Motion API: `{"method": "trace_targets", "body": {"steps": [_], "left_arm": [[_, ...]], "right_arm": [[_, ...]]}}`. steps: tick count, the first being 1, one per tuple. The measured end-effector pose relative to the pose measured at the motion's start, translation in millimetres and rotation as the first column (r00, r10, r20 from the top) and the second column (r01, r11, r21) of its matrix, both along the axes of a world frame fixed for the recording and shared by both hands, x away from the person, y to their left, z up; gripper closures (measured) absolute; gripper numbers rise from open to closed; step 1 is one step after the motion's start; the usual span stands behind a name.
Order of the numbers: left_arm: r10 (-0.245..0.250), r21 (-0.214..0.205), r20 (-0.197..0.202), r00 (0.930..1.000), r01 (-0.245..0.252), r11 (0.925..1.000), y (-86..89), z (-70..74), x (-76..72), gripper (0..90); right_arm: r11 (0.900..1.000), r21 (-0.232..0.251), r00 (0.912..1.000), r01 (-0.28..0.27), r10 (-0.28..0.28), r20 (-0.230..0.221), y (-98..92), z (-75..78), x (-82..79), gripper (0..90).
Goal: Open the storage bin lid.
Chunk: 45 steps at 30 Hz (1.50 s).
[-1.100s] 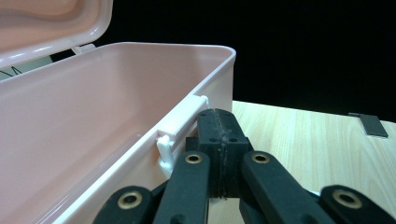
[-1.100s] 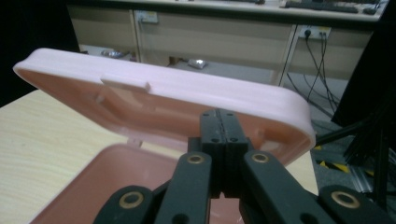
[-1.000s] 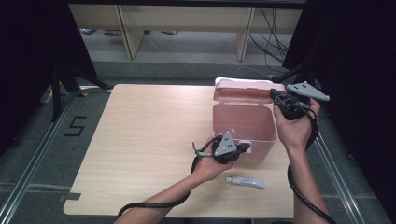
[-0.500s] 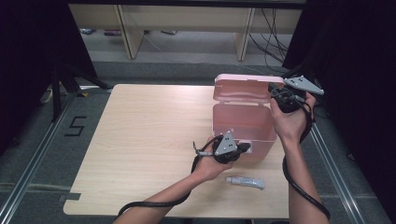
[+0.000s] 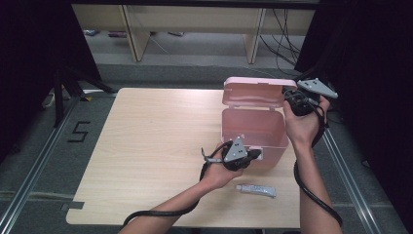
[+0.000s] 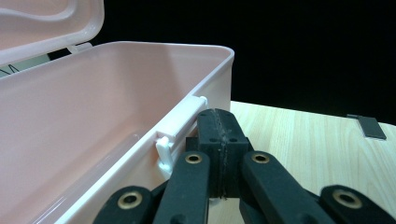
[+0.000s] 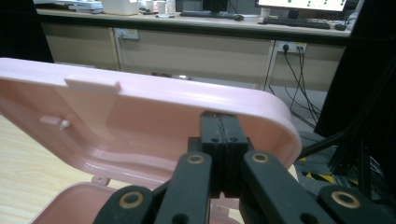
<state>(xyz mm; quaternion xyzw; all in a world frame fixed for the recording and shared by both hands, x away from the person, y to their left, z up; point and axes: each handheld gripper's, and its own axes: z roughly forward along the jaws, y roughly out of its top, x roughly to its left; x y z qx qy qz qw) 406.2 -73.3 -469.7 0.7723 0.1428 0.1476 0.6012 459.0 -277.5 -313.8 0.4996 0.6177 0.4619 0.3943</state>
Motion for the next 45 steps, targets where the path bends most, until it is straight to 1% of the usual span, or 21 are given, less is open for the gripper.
{"method": "trace_targets", "body": {"steps": [6,7,8,10,12,15,16,20,21,22,24,26,30,31,32,33,38,40,41,43,45], "left_arm": [[-0.003,0.003,0.003,1.0000,0.003,1.0000,-0.2,0.3,0.5,89.7],[0.001,0.001,-0.001,1.0000,-0.001,1.0000,-0.3,0.2,0.3,89.7],[0.000,0.001,-0.001,1.0000,0.000,1.0000,-0.3,0.3,0.4,89.7],[0.001,0.000,-0.003,1.0000,-0.001,1.0000,-0.3,0.3,0.4,89.7],[0.000,0.002,-0.001,1.0000,0.000,1.0000,-0.4,0.3,0.4,89.7],[-0.001,0.001,-0.002,1.0000,0.001,1.0000,-0.5,0.3,0.5,89.7],[-0.005,0.001,0.001,1.0000,0.005,1.0000,-0.5,0.4,0.8,89.7],[-0.004,0.001,-0.001,1.0000,0.004,1.0000,-0.6,0.5,0.9,89.6],[-0.004,0.000,-0.002,1.0000,0.004,1.0000,-0.6,0.5,0.8,89.6],[-0.003,-0.001,-0.006,1.0000,0.003,1.0000,-0.6,0.5,0.9,89.7],[-0.003,-0.001,-0.006,1.0000,0.003,1.0000,-0.6,0.5,0.8,89.6],[-0.005,-0.001,-0.004,1.0000,0.005,1.0000,-0.8,0.4,1.0,89.7],[0.000,0.009,-0.005,1.0000,0.000,1.0000,-0.4,0.6,1.6,89.7],[0.001,0.008,-0.005,1.0000,-0.001,1.0000,-0.5,0.6,1.5,89.6],[0.001,0.007,-0.005,1.0000,-0.001,1.0000,-0.7,0.5,1.5,89.6],[0.002,0.007,-0.004,1.0000,-0.002,1.0000,-0.8,0.4,1.5,89.6],[0.000,0.002,-0.004,1.0000,0.000,1.0000,-1.3,0.1,1.8,89.6],[0.000,0.000,-0.006,1.0000,0.000,1.0000,-1.1,0.0,1.9,89.6],[-0.001,0.002,-0.005,1.0000,0.001,1.0000,-1.1,0.2,2.0,89.6],[-0.009,-0.006,-0.008,0.9999,0.009,0.9999,-1.5,0.4,2.5,89.7],[-0.010,-0.005,-0.006,0.9999,0.010,0.9999,-1.5,0.2,2.6,89.6]], "right_arm": [[0.9999,0.004,0.9999,0.012,-0.012,-0.002,-0.3,-1.0,3.8,90.0],[1.0000,0.005,0.9999,0.008,-0.008,0.010,0.0,-1.9,5.8,90.0],[0.9998,0.006,0.9998,0.020,-0.020,0.006,0.4,-2.1,5.9,90.0],[0.9999,-0.003,0.9998,0.014,-0.014,0.018,-0.1,-2.7,9.1,90.0],[0.9995,0.013,0.9995,0.028,-0.028,0.012,1.6,-3.4,9.8,90.0],[0.9997,0.001,0.9994,0.026,-0.026,0.021,1.1,-4.6,13.8,90.0],[0.9996,0.007,0.9994,0.029,-0.029,0.018,1.6,-4.8,14.4,90.0],[0.9994,-0.014,0.9992,0.033,-0.032,0.025,0.4,-5.6,18.4,90.0],[0.9994,-0.011,0.9992,0.033,-0.033,0.022,0.7,-6.0,19.0,90.0],[0.9992,0.006,0.9989,0.040,-0.040,0.022,2.3,-6.8,19.6,90.0],[0.9991,-0.010,0.9987,0.042,-0.041,0.029,1.8,-6.9,21.6,90.0],[0.9988,0.002,0.9985,0.049,-0.049,0.024,2.8,-6.7,22.5,90.0],[0.9988,-0.005,0.9985,0.048,-0.048,0.024,2.2,-6.2,27.2,90.0],[0.9989,-0.010,0.9984,0.046,-0.046,0.034,1.6,-6.5,28.8,90.0],[0.9988,-0.015,0.9985,0.046,-0.046,0.028,1.3,-6.4,29.3,90.0],[0.9986,0.003,0.9982,0.054,-0.054,0.025,2.6,-6.7,30.1,90.0],[0.9984,-0.013,0.9982,0.054,-0.054,0.026,1.1,-9.5,35.4,90.0],[0.9984,-0.009,0.9983,0.056,-0.056,0.014,1.3,-10.3,36.4,90.0],[0.9985,-0.020,0.9985,0.052,-0.051,0.018,0.5,-10.7,38.1,90.0],[0.9982,-0.019,0.9983,0.057,-0.056,0.017,0.5,-11.5,39.7,90.0],[0.9982,-0.003,0.9982,0.059,-0.059,0.012,1.5,-12.2,41.8,90.0]]}}
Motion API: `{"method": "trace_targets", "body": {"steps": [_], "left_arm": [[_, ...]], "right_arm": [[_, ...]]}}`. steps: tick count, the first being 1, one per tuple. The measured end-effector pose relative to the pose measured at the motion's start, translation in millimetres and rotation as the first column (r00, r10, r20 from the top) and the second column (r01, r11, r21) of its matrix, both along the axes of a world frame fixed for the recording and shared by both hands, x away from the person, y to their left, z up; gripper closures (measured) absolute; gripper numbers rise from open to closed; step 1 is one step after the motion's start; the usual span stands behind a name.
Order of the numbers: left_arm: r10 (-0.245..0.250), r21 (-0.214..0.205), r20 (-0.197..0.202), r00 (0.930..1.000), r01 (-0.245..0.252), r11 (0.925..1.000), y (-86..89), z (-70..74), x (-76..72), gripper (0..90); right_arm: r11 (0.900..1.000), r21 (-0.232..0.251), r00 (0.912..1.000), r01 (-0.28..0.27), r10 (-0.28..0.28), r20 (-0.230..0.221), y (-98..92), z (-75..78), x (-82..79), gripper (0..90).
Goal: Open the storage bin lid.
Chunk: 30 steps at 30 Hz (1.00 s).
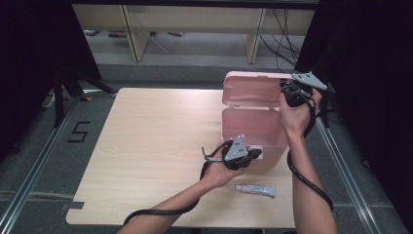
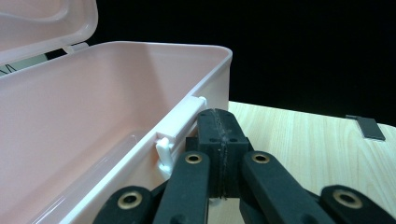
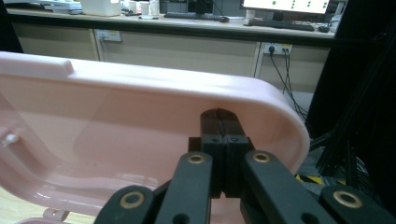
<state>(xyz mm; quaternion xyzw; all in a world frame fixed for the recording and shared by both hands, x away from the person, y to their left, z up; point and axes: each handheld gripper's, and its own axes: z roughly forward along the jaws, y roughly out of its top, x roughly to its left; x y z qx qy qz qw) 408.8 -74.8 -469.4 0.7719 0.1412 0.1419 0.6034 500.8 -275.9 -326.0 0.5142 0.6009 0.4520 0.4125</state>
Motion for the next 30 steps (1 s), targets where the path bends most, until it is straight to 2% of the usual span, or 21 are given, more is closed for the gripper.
{"method": "trace_targets", "body": {"steps": [3,6,7,9,10,11,16,22,23,24,25,26,27,30], "left_arm": [[-0.002,0.007,0.000,1.0000,0.002,1.0000,0.3,0.4,0.2,89.6],[-0.003,0.003,-0.003,1.0000,0.003,1.0000,0.1,0.3,0.6,89.6],[-0.003,0.004,-0.002,1.0000,0.003,1.0000,0.0,0.4,0.6,89.6],[-0.002,0.005,-0.001,1.0000,0.002,1.0000,-0.1,0.4,0.6,89.6],[-0.002,0.005,-0.002,1.0000,0.002,1.0000,-0.1,0.3,0.5,89.6],[-0.002,0.005,-0.001,1.0000,0.002,1.0000,-0.1,0.3,0.5,89.6],[-0.001,-0.003,-0.002,1.0000,0.001,1.0000,-0.5,0.0,0.7,89.6],[0.001,0.002,-0.007,1.0000,-0.001,1.0000,-0.4,0.5,0.8,89.6],[0.001,0.002,-0.007,1.0000,-0.001,1.0000,-0.4,0.5,0.8,89.6],[0.001,0.002,-0.008,1.0000,-0.001,1.0000,-0.5,0.6,0.8,89.6],[0.000,0.002,-0.007,1.0000,0.000,1.0000,-0.5,0.5,1.0,89.6],[-0.002,0.003,-0.016,0.9999,0.002,1.0000,-0.5,0.3,0.6,89.6],[-0.002,0.003,-0.006,1.0000,0.002,1.0000,-0.5,0.6,1.0,89.6],[-0.002,0.003,-0.026,0.9997,0.002,1.0000,-0.4,0.3,0.1,89.6]], "right_arm": [[0.9998,-0.018,1.0000,-0.005,0.005,-0.001,0.0,-0.3,3.1,90.0],[0.9998,-0.019,1.0000,-0.001,0.001,0.004,1.0,-0.9,6.9,90.0],[1.0000,-0.004,1.0000,0.001,-0.001,-0.007,2.4,-0.9,7.6,90.0],[0.9999,-0.017,0.9999,-0.001,0.000,-0.013,2.6,-1.3,9.8,90.0],[1.0000,-0.005,0.9998,0.006,-0.006,-0.018,3.6,-1.5,10.0,90.0],[0.9998,-0.021,0.9999,-0.002,0.001,-0.011,2.0,-2.4,12.2,90.0],[0.9999,-0.012,0.9998,0.007,-0.007,-0.016,2.6,-4.3,16.5,90.0],[0.9996,-0.025,0.9996,0.014,-0.015,-0.024,0.7,-5.6,21.2,90.0],[0.9998,-0.009,0.9993,0.016,-0.017,-0.033,1.5,-5.9,22.2,90.0],[0.9996,-0.024,0.9993,0.015,-0.016,-0.034,0.9,-5.7,22.6,90.0],[0.9997,-0.009,0.9988,0.023,-0.024,-0.043,2.1,-6.0,22.7,90.0],[0.9997,-0.021,0.9994,0.015,-0.016,-0.030,1.1,-7.1,24.8,90.0],[0.9997,-0.013,0.9987,0.021,-0.022,-0.047,1.8,-6.8,24.3,90.0],[0.9996,-0.022,0.9988,0.019,-0.020,-0.045,1.1,-8.9,27.3,90.0]]}}
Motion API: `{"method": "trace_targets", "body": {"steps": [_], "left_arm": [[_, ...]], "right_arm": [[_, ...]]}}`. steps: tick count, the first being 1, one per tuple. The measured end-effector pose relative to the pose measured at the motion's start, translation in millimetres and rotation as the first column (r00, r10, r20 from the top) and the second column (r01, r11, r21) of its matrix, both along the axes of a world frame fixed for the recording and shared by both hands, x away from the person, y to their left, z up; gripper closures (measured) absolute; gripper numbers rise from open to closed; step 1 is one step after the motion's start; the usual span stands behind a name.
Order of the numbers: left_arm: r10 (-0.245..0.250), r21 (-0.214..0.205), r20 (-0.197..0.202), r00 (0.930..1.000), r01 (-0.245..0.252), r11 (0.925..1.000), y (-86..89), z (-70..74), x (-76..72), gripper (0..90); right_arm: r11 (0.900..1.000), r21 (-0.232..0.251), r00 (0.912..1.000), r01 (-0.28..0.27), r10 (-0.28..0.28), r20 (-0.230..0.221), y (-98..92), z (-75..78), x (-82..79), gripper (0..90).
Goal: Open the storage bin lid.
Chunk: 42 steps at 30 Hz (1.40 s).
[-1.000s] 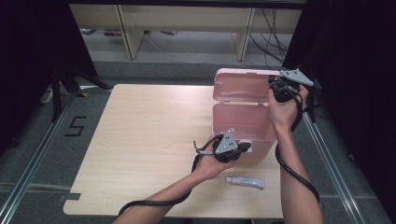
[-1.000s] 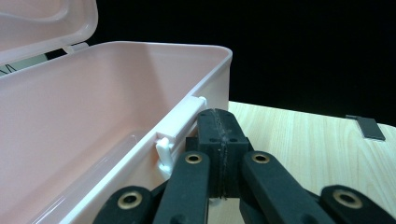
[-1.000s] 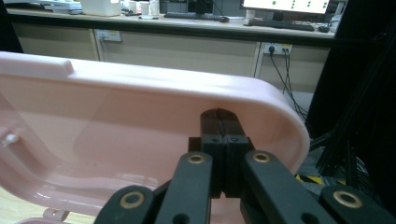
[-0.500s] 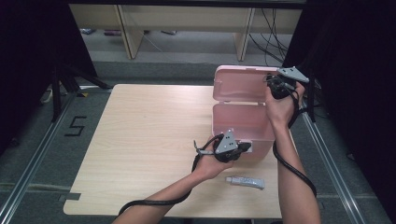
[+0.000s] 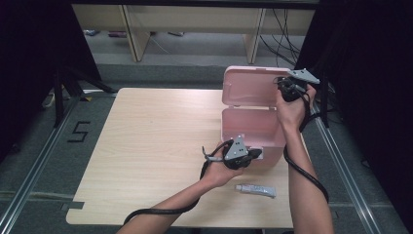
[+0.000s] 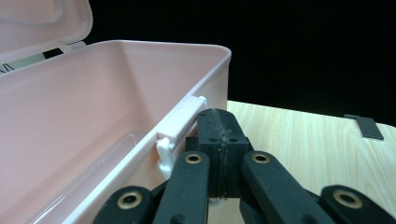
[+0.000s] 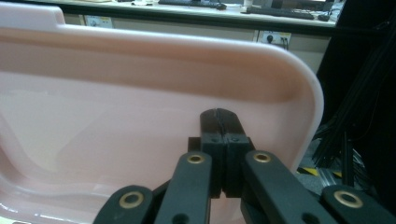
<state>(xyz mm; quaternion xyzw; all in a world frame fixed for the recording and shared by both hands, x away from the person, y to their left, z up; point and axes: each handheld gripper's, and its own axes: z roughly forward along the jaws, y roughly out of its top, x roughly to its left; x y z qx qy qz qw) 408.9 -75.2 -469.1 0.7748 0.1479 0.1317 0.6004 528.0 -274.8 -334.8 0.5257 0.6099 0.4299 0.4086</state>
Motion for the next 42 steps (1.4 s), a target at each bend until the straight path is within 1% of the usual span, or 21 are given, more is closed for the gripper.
{"method": "trace_targets", "body": {"steps": [1,6,13,14,15,16,22,23,24,26,27,28,29,32,33,35,37,39,40,41,42], "left_arm": [[-0.003,0.001,0.017,0.9998,0.002,1.0000,0.2,0.5,1.2,89.6],[0.000,0.000,0.013,0.9999,0.000,1.0000,0.1,0.3,0.9,89.6],[-0.005,0.007,0.012,0.9999,0.005,1.0000,0.5,0.9,1.5,89.6],[-0.005,0.009,0.013,0.9999,0.005,0.9999,0.5,1.0,1.5,89.6],[-0.005,0.006,0.012,0.9999,0.005,1.0000,0.4,0.9,1.5,89.6],[-0.005,0.006,0.011,0.9999,0.005,1.0000,0.5,0.8,1.5,89.6],[-0.004,0.005,0.011,0.9999,0.004,1.0000,0.5,0.8,1.4,89.5],[-0.004,0.006,0.012,0.9999,0.003,1.0000,0.4,0.8,1.3,89.5],[-0.003,0.005,0.012,0.9999,0.003,1.0000,0.4,0.7,1.1,89.5],[0.000,0.001,0.005,1.0000,0.000,1.0000,0.3,0.4,0.8,89.5],[-0.004,0.003,0.008,1.0000,0.004,1.0000,0.4,0.6,1.1,89.5],[-0.004,0.002,0.006,1.0000,0.004,1.0000,0.4,0.6,1.2,89.5],[-0.004,0.003,0.009,1.0000,0.003,1.0000,0.5,0.6,1.3,89.5],[-0.003,0.003,0.008,1.0000,0.003,1.0000,0.5,0.6,1.2,89.5],[-0.005,0.004,0.010,0.9999,0.005,1.0000,0.5,0.7,1.4,89.5],[-0.004,0.004,0.009,1.0000,0.004,1.0000,0.5,0.7,1.4,89.5],[-0.004,0.005,0.009,1.0000,0.004,1.0000,0.5,0.8,1.3,89.5],[-0.005,0.005,0.008,1.0000,0.005,1.0000,0.6,0.8,1.4,89.5],[-0.005,0.005,0.007,1.0000,0.005,1.0000,0.6,0.8,1.4,89.5],[-0.006,0.006,0.009,0.9999,0.005,1.0000,0.6,0.8,1.5,89.5],[-0.006,0.006,0.009,0.9999,0.006,1.0000,0.6,0.8,1.5,89.5]], "right_arm": [[1.0000,0.007,1.0000,0.000,0.000,-0.006,0.3,-0.4,0.4,90.0],[0.9999,-0.011,0.9999,-0.001,0.001,-0.017,-0.7,-4.1,2.9,90.0],[0.9999,0.013,0.9996,0.011,-0.010,-0.028,0.4,-5.7,6.6,90.0],[1.0000,-0.006,0.9998,0.006,-0.006,-0.021,-0.7,-6.3,8.2,90.0],[1.0000,0.004,0.9997,0.006,-0.006,-0.024,-0.2,-6.4,8.8,90.0],[1.0000,-0.009,0.9998,0.001,-0.001,-0.018,-1.1,-7.2,10.2,90.0],[1.0000,0.001,0.9990,0.007,-0.007,-0.043,0.3,-11.2,14.8,90.0],[0.9999,-0.015,0.9991,0.003,-0.004,-0.042,-0.8,-12.0,15.9,90.0],[0.9999,0.006,0.9988,0.015,-0.015,-0.047,0.9,-12.9,15.7,90.0],[0.9998,-0.018,0.9984,0.002,-0.003,-0.056,-1.0,-14.8,17.9,89.9],[0.9999,-0.006,0.9982,0.012,-0.013,-0.059,-0.1,-16.5,18.5,89.8],[0.9998,-0.017,0.9983,0.004,-0.005,-0.058,-1.2,-17.0,19.4,89.7],[0.9999,-0.016,0.9974,0.004,-0.005,-0.072,-1.1,-17.5,20.2,89.7],[0.9999,-0.013,0.9963,0.008,-0.010,-0.086,-1.2,-20.6,21.9,89.6],[0.9999,0.002,0.9951,0.011,-0.010,-0.099,-0.7,-21.6,22.4,89.6],[0.9999,-0.015,0.9950,0.003,-0.005,-0.100,-1.9,-23.6,24.1,89.6],[0.9999,0.000,0.9931,0.015,-0.015,-0.116,-0.3,-24.8,24.6,89.5],[0.9998,-0.004,0.9930,0.017,-0.017,-0.117,-0.1,-26.6,25.8,89.4],[0.9999,0.005,0.9925,0.015,-0.014,-0.122,0.5,-27.6,26.0,89.4],[0.9998,-0.020,0.9932,0.000,-0.002,-0.117,-1.2,-28.4,27.3,89.4],[0.9998,-0.022,0.9921,0.003,-0.006,-0.125,-1.0,-28.4,26.9,89.4]]}}
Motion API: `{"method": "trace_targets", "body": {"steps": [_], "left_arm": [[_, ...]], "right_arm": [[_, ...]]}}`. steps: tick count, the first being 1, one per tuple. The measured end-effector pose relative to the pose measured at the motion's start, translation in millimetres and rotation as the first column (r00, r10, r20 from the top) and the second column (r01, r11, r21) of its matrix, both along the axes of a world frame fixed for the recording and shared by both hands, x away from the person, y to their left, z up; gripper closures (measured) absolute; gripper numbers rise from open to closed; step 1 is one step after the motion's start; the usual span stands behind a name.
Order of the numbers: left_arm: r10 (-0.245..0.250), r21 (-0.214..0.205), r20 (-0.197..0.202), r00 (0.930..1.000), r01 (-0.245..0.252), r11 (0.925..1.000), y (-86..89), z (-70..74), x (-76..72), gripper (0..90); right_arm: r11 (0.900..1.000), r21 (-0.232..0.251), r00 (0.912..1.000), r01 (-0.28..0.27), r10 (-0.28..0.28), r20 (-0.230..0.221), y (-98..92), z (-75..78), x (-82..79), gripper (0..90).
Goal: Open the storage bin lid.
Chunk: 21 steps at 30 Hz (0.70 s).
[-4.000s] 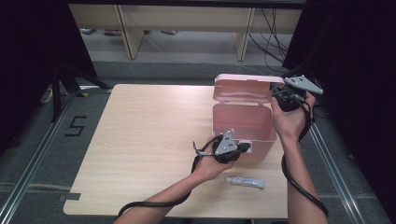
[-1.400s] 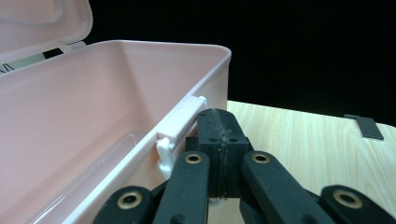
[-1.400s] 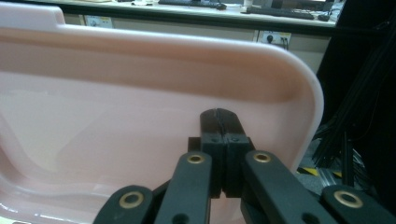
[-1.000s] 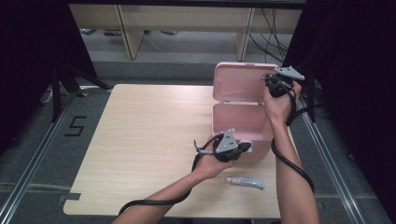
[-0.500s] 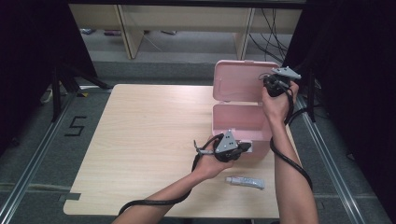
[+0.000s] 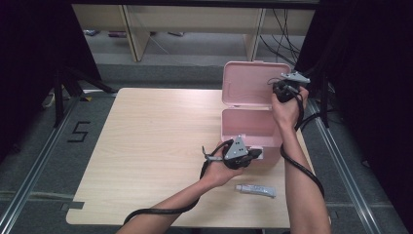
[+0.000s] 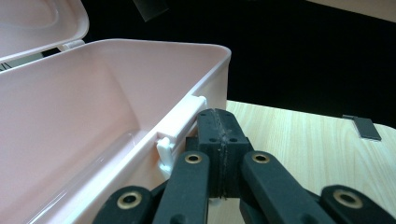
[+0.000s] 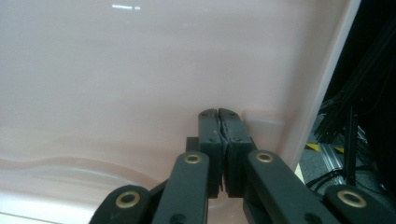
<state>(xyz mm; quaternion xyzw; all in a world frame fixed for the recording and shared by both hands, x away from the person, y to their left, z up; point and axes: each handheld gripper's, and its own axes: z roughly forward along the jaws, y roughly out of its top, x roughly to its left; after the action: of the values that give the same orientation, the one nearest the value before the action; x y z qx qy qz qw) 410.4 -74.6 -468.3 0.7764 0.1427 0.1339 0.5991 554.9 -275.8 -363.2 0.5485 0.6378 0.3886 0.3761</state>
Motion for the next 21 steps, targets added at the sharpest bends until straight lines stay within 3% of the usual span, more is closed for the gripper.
{"method": "trace_targets", "body": {"steps": [8,14,20,21], "left_arm": [[0.005,-0.001,-0.004,1.0000,-0.005,1.0000,-0.2,-0.2,-0.5,89.5],[0.003,0.000,-0.003,1.0000,-0.003,1.0000,-0.4,0.0,-0.1,89.5],[0.001,0.003,-0.002,1.0000,-0.001,1.0000,-0.7,0.4,-0.1,89.5],[0.000,0.003,-0.002,1.0000,0.000,1.0000,-0.6,0.4,-0.2,89.5]], "right_arm": [[0.9995,0.029,0.9996,0.013,-0.012,-0.027,2.3,-2.6,-0.6,89.3],[0.9994,0.034,0.9998,-0.003,0.004,-0.020,-0.3,-2.3,-2.6,89.3],[0.9988,0.043,0.9995,-0.024,0.025,-0.022,-5.8,-2.3,-11.2,88.8],[0.9978,0.062,0.9994,-0.021,0.023,-0.025,-6.1,-3.3,-13.6,88.8]]}}
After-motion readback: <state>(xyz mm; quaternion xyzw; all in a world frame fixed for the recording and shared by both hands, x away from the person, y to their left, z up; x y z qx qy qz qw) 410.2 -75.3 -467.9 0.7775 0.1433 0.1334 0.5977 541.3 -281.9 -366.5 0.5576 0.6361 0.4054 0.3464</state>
